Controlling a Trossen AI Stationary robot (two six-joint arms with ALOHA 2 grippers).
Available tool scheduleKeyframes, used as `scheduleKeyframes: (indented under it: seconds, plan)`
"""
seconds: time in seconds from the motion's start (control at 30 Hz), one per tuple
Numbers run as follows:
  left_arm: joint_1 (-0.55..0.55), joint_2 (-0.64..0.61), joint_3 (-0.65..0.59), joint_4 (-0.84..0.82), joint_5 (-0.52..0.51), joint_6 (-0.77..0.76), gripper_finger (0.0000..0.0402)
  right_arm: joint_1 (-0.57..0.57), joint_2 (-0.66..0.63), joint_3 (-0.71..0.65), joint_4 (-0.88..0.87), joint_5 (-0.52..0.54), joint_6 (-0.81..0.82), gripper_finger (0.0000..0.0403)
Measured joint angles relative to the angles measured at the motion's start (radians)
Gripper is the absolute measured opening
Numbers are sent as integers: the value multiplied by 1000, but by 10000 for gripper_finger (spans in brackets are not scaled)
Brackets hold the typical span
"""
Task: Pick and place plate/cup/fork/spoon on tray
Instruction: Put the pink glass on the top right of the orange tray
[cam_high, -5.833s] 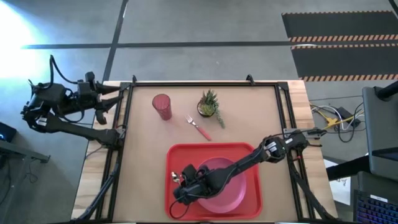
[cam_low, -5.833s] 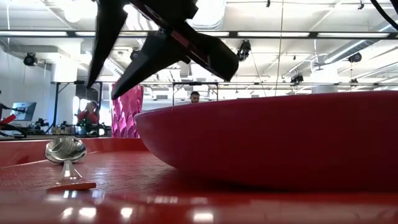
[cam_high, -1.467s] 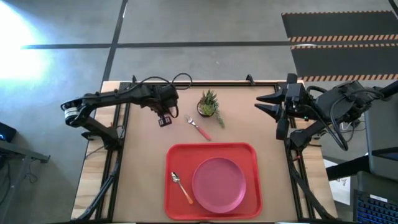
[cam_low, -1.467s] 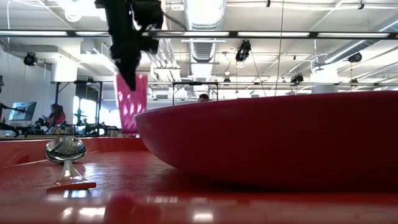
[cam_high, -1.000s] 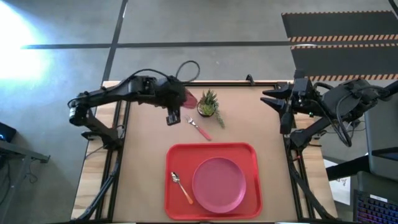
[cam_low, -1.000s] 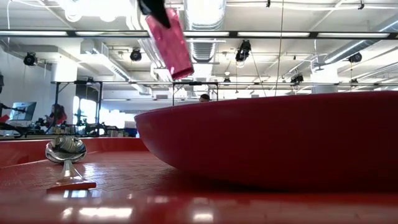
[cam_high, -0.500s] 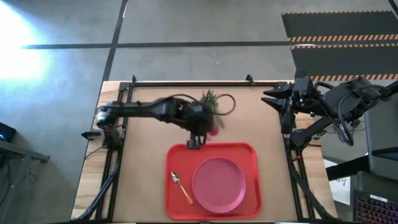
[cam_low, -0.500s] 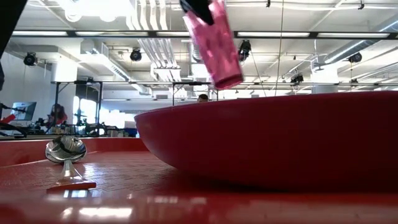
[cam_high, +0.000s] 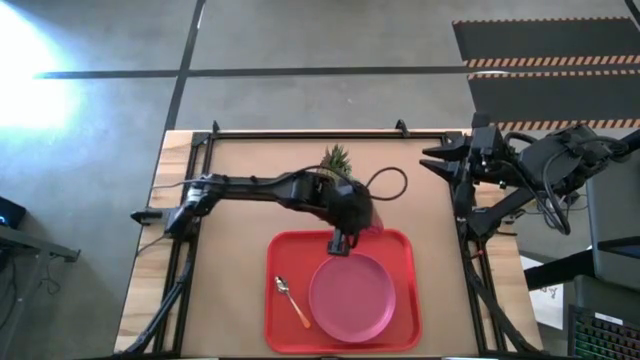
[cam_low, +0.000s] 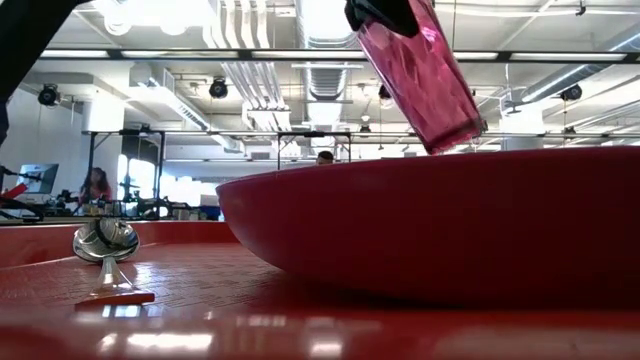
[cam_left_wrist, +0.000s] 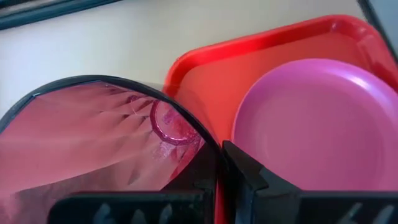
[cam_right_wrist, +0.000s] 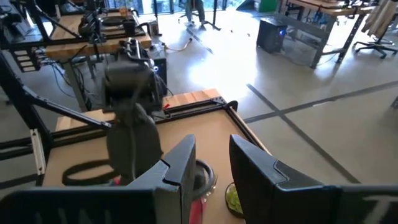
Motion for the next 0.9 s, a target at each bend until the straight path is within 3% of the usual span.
scheduleKeyframes:
  seconds: [0.4,0.53,0.63,0.77,0.9]
  plan:
    - [-39,32,-2,114,53,-9,0,0,-8,0,-21,1,-20,89]
    - [-39,30,-3,91,45,-12,0,0,-24,0,-65,59,-12,85]
    - [-38,14,-5,30,7,-11,0,0,-46,0,-147,58,56,61]
    - [-37,-24,-6,-46,-40,-8,0,0,-59,-19,-354,43,295,16]
    - [-37,-54,-13,-75,-64,-8,0,0,-95,-143,-283,-95,322,9]
